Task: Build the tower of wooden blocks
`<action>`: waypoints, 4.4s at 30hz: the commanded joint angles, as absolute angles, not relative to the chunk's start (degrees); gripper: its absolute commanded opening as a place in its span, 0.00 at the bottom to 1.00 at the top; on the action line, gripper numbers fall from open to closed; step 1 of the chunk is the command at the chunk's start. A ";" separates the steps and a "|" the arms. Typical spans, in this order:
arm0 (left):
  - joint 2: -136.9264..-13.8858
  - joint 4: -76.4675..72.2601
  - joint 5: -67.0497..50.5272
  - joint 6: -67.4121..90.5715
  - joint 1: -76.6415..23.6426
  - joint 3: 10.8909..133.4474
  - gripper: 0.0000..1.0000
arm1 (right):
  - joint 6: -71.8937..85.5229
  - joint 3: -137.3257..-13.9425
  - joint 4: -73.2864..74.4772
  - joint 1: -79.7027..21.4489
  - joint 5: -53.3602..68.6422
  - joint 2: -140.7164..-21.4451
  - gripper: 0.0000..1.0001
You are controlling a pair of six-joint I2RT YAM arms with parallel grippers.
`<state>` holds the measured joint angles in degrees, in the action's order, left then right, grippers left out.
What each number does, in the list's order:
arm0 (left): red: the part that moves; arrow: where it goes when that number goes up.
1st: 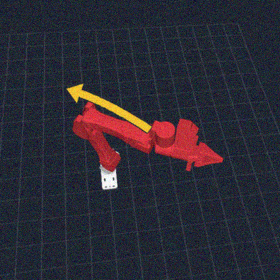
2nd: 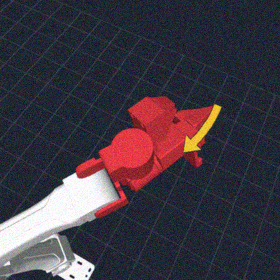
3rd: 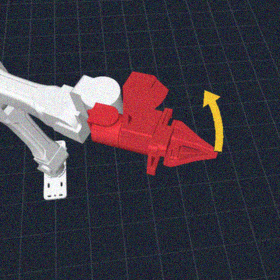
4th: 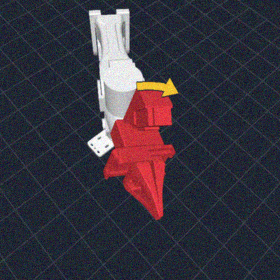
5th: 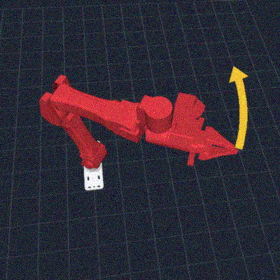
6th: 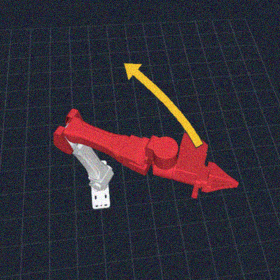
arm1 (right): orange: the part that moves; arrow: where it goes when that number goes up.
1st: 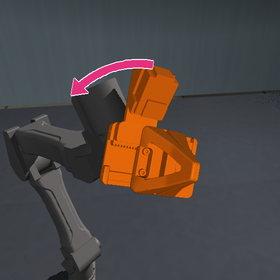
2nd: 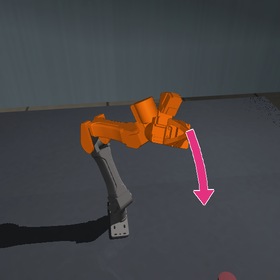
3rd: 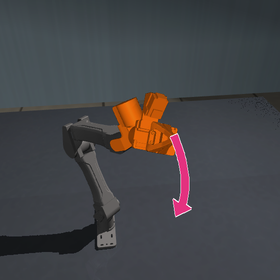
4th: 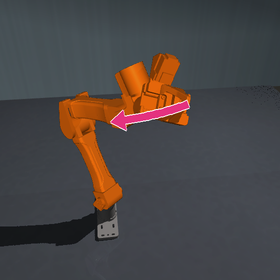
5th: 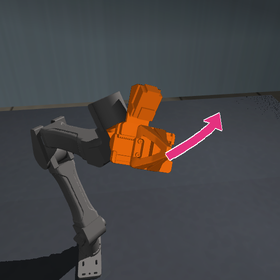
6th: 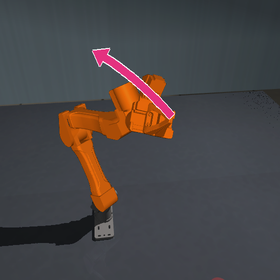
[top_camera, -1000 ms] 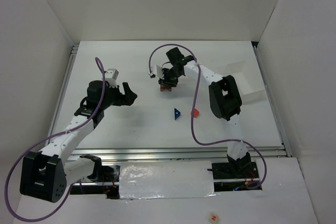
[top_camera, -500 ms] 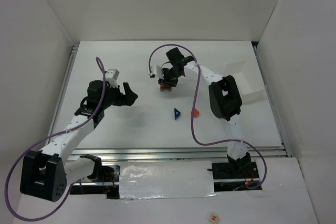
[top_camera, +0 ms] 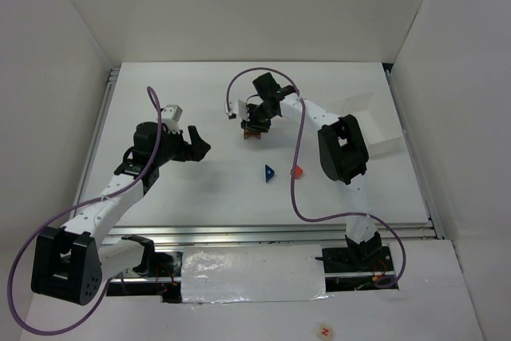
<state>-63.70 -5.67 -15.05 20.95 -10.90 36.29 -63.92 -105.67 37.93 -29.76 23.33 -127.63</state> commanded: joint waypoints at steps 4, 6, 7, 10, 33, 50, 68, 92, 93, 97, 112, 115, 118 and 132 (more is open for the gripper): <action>-64.07 -8.88 -16.61 20.13 -10.55 36.91 0.99 | -63.46 -105.20 39.63 -30.23 24.43 -124.46 0.19; -63.98 -8.79 -16.61 19.95 -10.63 37.00 0.99 | -63.46 -105.47 40.08 -30.24 24.96 -124.45 0.19; -63.98 -8.79 -16.61 20.04 -10.63 37.09 0.99 | -63.63 -105.47 40.25 -30.23 25.13 -124.28 0.19; -63.81 -8.79 -16.44 20.13 -10.55 36.91 0.99 | -63.63 -105.56 40.95 -30.23 25.66 -124.45 0.19; -64.95 -8.70 -16.43 19.95 -10.55 37.09 0.99 | -63.11 -106.00 39.99 -30.15 24.52 -125.24 0.28; -64.86 -8.70 -16.44 19.86 -10.55 37.09 0.99 | -62.84 -105.82 39.46 -30.32 23.64 -125.16 0.42; -64.69 -8.53 -16.52 19.95 -10.55 37.18 0.99 | -62.32 -105.82 38.59 -30.76 23.20 -125.33 0.53; -64.42 -8.79 -17.14 19.86 -10.55 36.91 0.99 | -61.52 -105.21 35.60 -30.85 22.32 -126.39 0.56; -64.34 -8.79 -17.31 19.86 -10.55 36.91 0.99 | -61.44 -105.21 35.25 -30.85 22.32 -126.30 0.56; -64.42 -8.61 -17.14 19.86 -10.55 37.00 0.99 | -61.17 -104.85 34.45 -30.76 22.15 -126.47 0.56; -64.51 -9.05 -18.19 19.78 -10.55 36.74 0.99 | -62.93 -104.77 37.44 -30.85 23.29 -125.68 0.57; -64.51 -9.14 -18.28 19.69 -10.63 36.74 0.99 | -63.37 -104.50 37.27 -31.03 23.20 -125.25 0.59; -64.42 -9.23 -18.54 19.69 -10.63 36.74 0.99 | -63.19 -104.15 36.30 -31.20 22.77 -125.07 0.62; -63.72 -8.62 -18.28 19.60 -10.55 37.09 0.99 | -63.54 -102.40 34.02 -31.11 21.98 -120.16 0.87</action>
